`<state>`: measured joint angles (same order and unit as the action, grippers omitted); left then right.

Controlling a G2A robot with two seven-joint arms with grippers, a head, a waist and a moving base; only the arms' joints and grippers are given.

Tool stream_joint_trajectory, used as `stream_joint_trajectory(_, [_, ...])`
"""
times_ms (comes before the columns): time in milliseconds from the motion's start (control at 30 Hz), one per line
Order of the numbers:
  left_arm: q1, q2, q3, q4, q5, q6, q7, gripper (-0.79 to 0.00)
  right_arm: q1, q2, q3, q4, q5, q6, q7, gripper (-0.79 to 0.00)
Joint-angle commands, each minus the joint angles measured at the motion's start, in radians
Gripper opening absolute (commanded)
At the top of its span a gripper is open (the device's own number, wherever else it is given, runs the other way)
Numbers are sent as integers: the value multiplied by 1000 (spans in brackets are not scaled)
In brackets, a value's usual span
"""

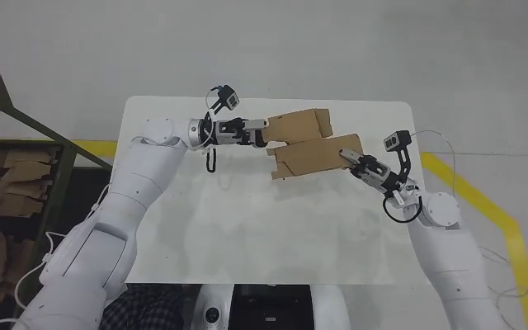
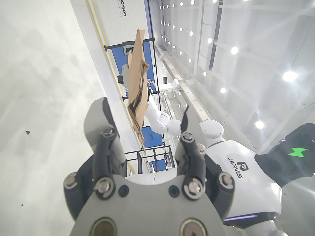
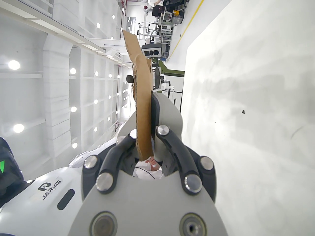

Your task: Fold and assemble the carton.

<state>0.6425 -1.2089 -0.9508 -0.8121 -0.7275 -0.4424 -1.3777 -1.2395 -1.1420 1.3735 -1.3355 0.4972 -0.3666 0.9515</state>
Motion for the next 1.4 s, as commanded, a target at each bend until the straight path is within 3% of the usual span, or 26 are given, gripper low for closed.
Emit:
stream_joint_trajectory(0, [4, 1, -3, -5, -1, 0, 0, 0, -3, 0, -3, -1, -15, -3, -14, -785])
stream_joint_trajectory(567, [1, -25, 16, 18, -20, 8, -8, 0, -23, -2, -20, 1, -100, -20, -138, -785])
stream_joint_trajectory(833, [-4, -23, -8, 13, -21, 9, -9, 0, -29, 0, -22, 0, -171, -24, -180, -785])
stream_joint_trajectory(1367, [-7, -34, -24, -15, -32, -3, 3, 0, -37, -2, -43, -12, -184, -13, -205, -785])
